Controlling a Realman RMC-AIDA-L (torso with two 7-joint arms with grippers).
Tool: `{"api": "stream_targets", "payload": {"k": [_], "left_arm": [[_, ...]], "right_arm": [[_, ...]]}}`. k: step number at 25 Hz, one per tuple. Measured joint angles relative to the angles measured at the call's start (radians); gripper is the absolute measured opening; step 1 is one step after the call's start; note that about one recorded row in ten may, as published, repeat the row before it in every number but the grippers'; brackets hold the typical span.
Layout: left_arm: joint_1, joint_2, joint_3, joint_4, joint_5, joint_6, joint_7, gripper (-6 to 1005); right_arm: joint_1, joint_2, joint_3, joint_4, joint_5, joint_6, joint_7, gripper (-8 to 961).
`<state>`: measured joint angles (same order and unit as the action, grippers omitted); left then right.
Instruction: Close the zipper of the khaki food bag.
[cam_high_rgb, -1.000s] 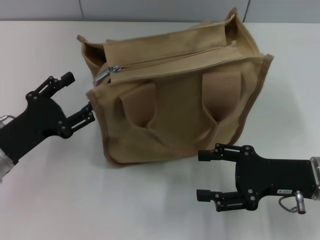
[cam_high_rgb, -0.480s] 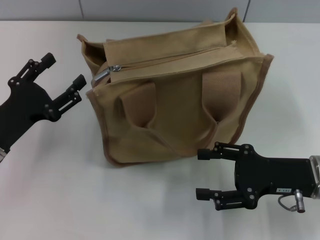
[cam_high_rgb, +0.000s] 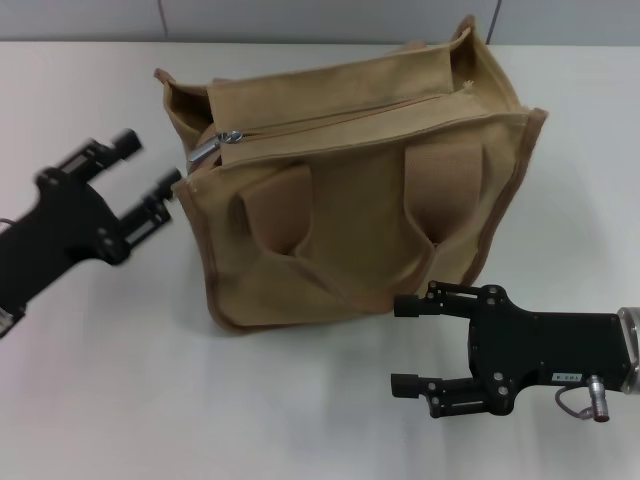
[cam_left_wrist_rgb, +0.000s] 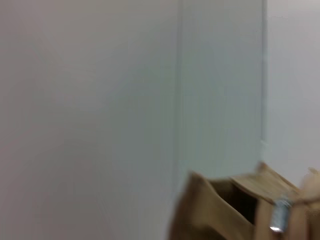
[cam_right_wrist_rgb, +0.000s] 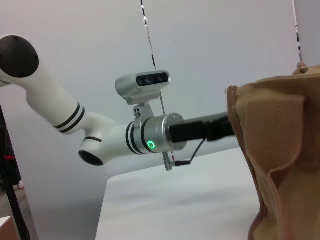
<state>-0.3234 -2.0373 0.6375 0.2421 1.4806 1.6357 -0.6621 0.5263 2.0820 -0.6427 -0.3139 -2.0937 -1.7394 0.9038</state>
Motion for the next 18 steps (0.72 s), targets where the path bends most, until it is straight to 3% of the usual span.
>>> {"api": "stream_targets", "payload": {"k": [3,7,9,10,12,18], "left_arm": [[-0.016,0.001,0.013,0.014,0.049,-0.018,-0.026,657],[-0.039,-0.020,0.005,0.028,0.074,-0.085,-0.023,659],[-0.039,-0.020,0.005,0.028,0.074,-0.085,-0.023,659],[-0.040,-0.031,-0.039,0.040,0.063,-0.110,-0.011,659],[-0.028,-0.031,-0.115,0.037,0.058,-0.075,0.013,659],[-0.010,-0.032,-0.151,0.030,0.057,-0.022,0.054,660]], "right_arm": [[0.000,0.000,0.000,0.000,0.000,0.000,0.000,765],[0.006,-0.001,0.000,-0.001,0.000,0.000,0.002,763],[0.010,0.000,0.000,0.000,0.000,0.000,0.005,762],[0.012,0.000,0.000,0.000,0.000,0.000,0.006,761],[0.012,0.000,0.000,0.001,0.000,-0.001,0.006,760],[0.012,0.000,0.001,0.001,0.000,-0.001,0.007,756]]}}
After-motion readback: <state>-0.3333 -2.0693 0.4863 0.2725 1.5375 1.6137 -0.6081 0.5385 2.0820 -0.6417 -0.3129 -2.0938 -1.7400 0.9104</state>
